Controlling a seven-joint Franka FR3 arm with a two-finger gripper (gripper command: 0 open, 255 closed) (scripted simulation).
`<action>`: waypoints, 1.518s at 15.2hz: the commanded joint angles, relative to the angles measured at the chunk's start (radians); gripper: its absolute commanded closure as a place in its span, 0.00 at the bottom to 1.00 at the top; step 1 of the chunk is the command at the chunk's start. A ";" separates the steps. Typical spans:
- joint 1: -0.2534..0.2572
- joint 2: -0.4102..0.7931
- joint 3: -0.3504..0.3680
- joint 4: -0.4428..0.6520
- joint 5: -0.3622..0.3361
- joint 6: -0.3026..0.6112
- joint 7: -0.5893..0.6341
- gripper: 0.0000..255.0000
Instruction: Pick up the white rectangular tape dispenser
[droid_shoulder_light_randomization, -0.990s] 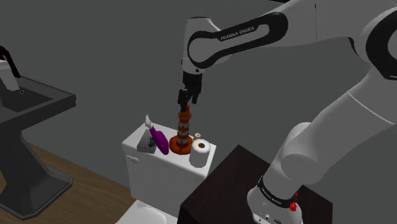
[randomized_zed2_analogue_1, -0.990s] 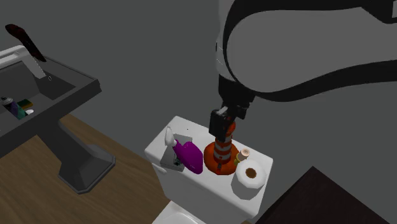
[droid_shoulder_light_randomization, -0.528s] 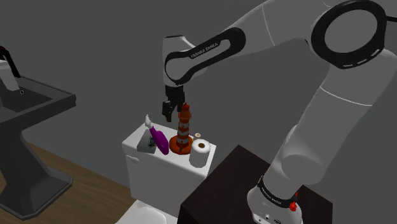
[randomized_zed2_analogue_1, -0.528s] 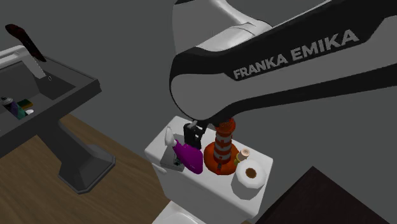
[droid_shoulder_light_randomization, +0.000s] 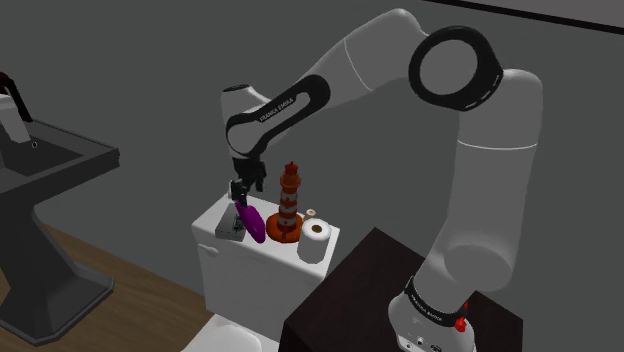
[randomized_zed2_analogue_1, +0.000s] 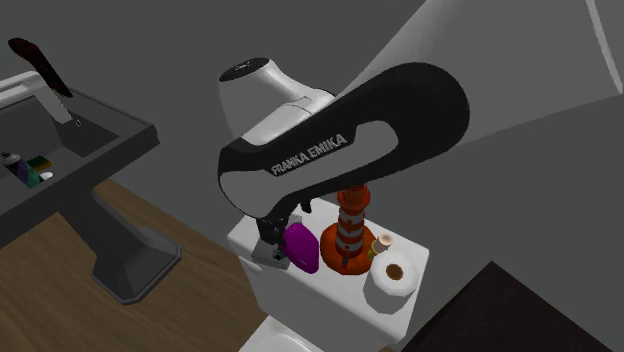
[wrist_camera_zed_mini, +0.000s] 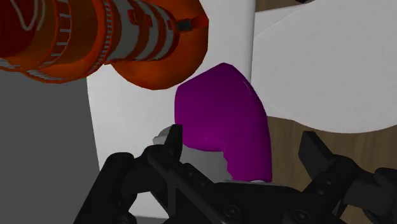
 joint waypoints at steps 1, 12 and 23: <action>0.014 0.084 -0.001 0.063 -0.021 0.004 0.007 0.00; 0.053 0.322 -0.013 0.230 -0.067 0.041 0.023 0.00; 0.054 0.336 -0.015 0.231 -0.070 0.054 0.026 1.00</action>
